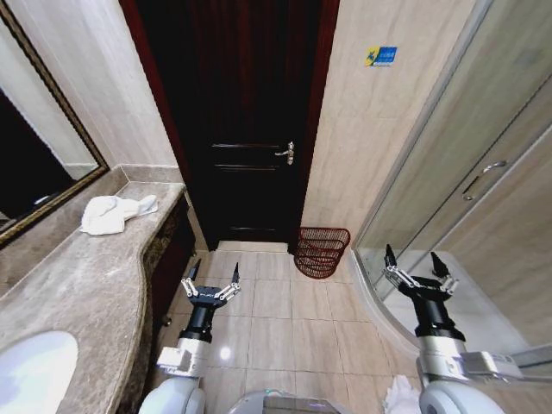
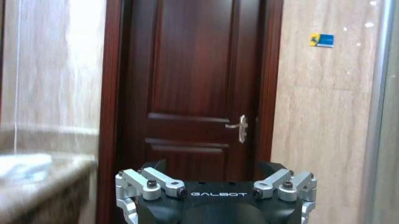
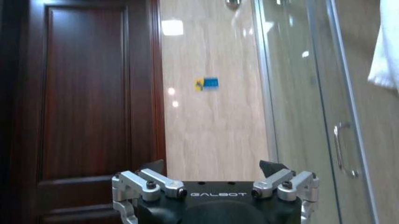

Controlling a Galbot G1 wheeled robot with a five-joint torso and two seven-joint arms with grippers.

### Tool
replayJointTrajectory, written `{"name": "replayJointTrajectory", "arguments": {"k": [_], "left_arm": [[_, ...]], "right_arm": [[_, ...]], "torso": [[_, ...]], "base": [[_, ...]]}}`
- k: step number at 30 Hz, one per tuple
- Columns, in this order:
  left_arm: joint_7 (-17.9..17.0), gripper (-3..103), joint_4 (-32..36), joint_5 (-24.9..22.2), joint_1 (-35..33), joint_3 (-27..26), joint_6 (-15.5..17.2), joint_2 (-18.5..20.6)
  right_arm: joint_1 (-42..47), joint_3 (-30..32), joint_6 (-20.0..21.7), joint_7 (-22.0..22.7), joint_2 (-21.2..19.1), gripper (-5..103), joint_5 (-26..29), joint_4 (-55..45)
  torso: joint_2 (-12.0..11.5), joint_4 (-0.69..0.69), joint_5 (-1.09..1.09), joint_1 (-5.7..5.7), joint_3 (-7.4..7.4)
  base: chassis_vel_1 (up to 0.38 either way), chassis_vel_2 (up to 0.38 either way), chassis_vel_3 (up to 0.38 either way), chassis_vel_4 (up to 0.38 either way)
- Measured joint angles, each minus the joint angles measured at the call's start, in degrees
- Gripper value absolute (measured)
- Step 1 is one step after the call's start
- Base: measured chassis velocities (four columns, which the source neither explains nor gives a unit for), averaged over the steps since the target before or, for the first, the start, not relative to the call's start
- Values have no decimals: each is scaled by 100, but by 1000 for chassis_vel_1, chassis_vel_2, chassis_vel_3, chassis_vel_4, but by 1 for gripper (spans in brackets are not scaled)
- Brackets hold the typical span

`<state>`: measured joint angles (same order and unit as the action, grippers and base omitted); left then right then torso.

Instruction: Discard the used towel into the hamper.

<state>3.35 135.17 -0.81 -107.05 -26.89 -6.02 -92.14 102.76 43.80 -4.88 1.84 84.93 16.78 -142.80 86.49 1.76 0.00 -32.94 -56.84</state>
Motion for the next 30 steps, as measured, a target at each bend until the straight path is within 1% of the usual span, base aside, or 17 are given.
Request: {"name": "replayJointTrajectory", "arguments": {"k": [1,3,8,10,11,14,15,18,19,20,21,22,24,26,27,28,30], "left_arm": [[-26,100,-4,-107,-25,48,102,0],[-197,98,24,-214,-59,148,522,0],[-177,98,25,-219,-15,132,504,0],[-176,98,88,-169,-36,115,711,0],[-176,98,88,-169,-36,115,711,0],[-290,98,204,-180,-121,96,1173,0],[-290,98,204,-180,-121,96,1173,0],[-457,97,281,-580,-129,179,1322,0],[-457,97,281,-580,-129,179,1322,0],[-509,97,319,-718,-135,230,1416,0],[-581,97,371,-855,-149,285,1580,0],[-581,97,371,-855,-149,285,1580,0],[-641,97,413,-941,-161,312,1729,0],[-642,97,410,-910,-151,300,1652,0],[-642,97,410,-910,-151,300,1652,0],[-634,97,404,-890,-144,295,1572,0],[-622,97,401,-877,-142,293,1511,0]], "right_arm": [[-38,31,-67,-16,-12,100,-15,4],[-142,78,-248,-75,-42,100,5,4],[-128,89,-423,-370,-67,100,242,-17],[-102,89,-443,-412,-51,100,249,-18],[-102,89,-443,-412,-51,100,249,-18],[-45,92,-348,-383,-32,100,213,-33],[-45,92,-348,-383,-32,100,213,-33],[4,63,-101,-172,-27,100,314,-38],[4,63,-101,-172,-27,100,314,-38],[17,63,13,-79,-27,100,351,-39],[41,73,288,79,-35,100,382,-41],[41,73,288,79,-35,100,382,-41],[109,116,1297,476,-94,100,620,-42],[114,178,2353,830,-194,100,1221,-42],[114,178,2353,830,-194,100,1221,-42],[73,208,2698,936,-232,100,1435,-42],[47,217,2823,978,-247,100,1519,-43]], "torso": [[0,0,0,0,0],[0,1,1,0,0],[0,0,0,0,0],[0,0,0,0,0],[0,0,0,0,0],[0,0,0,0,0],[0,0,0,0,0],[0,0,0,0,0],[0,0,0,0,0],[0,0,0,0,0],[0,0,0,0,0],[0,0,0,0,0],[0,0,1,0,0],[0,0,1,0,0],[0,0,1,0,0],[0,0,1,0,0],[0,0,1,0,0]], "base": [[0,0,0,0],[0,0,0,0],[0,0,0,0],[0,0,0,0],[0,0,0,0],[0,0,0,0],[0,0,0,0],[0,0,0,0],[0,0,0,0],[0,0,0,0],[0,0,0,0],[0,0,0,0],[0,0,0,0],[0,0,0,0],[0,0,0,0],[0,0,0,0],[0,0,0,0]]}}
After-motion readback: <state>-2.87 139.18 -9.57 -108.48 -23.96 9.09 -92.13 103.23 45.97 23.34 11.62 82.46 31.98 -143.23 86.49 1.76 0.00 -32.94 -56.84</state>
